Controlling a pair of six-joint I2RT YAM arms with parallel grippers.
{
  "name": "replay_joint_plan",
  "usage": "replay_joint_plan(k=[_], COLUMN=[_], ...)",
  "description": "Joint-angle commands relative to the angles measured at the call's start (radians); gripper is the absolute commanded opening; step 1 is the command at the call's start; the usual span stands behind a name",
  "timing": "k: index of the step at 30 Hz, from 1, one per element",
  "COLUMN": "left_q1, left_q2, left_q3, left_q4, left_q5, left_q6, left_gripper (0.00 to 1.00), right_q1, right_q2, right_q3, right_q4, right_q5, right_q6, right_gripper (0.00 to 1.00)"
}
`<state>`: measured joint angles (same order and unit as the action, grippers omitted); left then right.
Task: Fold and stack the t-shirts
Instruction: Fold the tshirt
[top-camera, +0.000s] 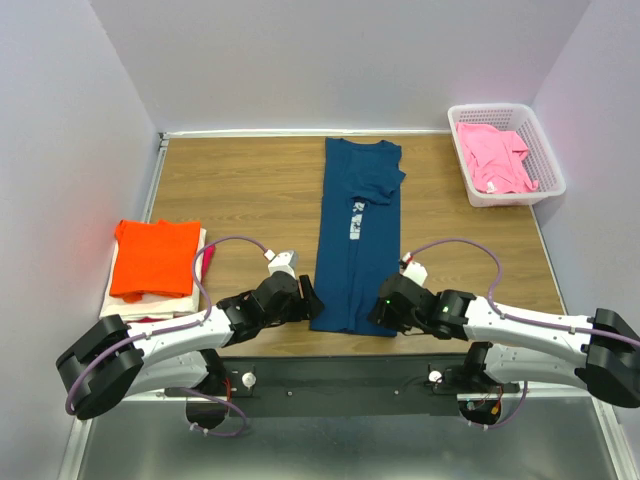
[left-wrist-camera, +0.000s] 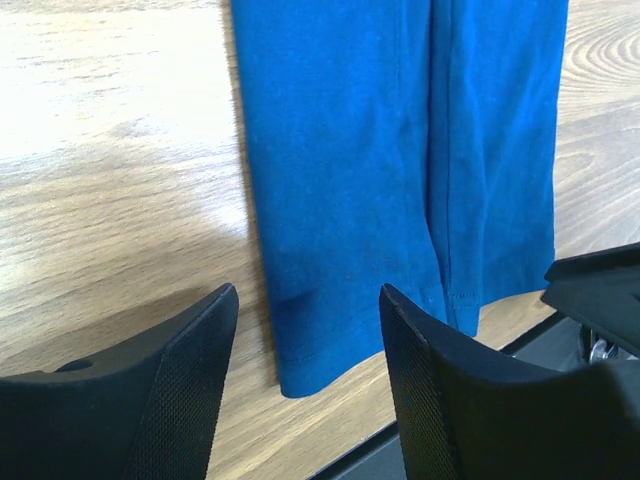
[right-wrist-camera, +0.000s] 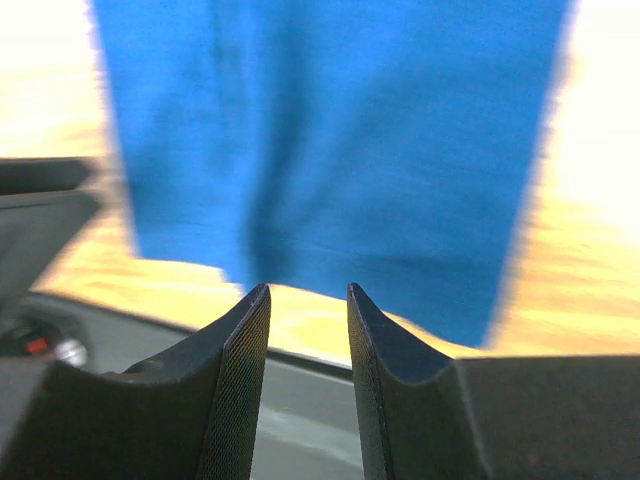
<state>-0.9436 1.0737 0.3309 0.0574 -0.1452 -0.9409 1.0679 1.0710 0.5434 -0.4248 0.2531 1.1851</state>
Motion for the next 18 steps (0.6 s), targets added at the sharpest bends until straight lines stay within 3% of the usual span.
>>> replay_joint_plan(k=[1, 9, 18], left_q1=[0.003, 0.003, 0.003], left_q2=[0.003, 0.020, 0.040], left_q3=[0.020, 0.017, 0.008], left_q4=[-0.008, -0.007, -0.004], left_q5=[0.012, 0.025, 0.042], left_q6=[0.027, 0.043, 0.044], left_gripper=[0.65, 0.60, 0.56], right_q1=[0.006, 0.006, 0.006], right_q2=[-0.039, -0.115, 0.015], right_q3=[-0.037, -0.063, -0.030], right_q4=[-0.204, -0.331, -0.299], right_q5=[0.101, 0.109, 0.095], right_q6=[0.083, 0.145, 0.122], right_gripper=[0.44, 0.44, 0.44])
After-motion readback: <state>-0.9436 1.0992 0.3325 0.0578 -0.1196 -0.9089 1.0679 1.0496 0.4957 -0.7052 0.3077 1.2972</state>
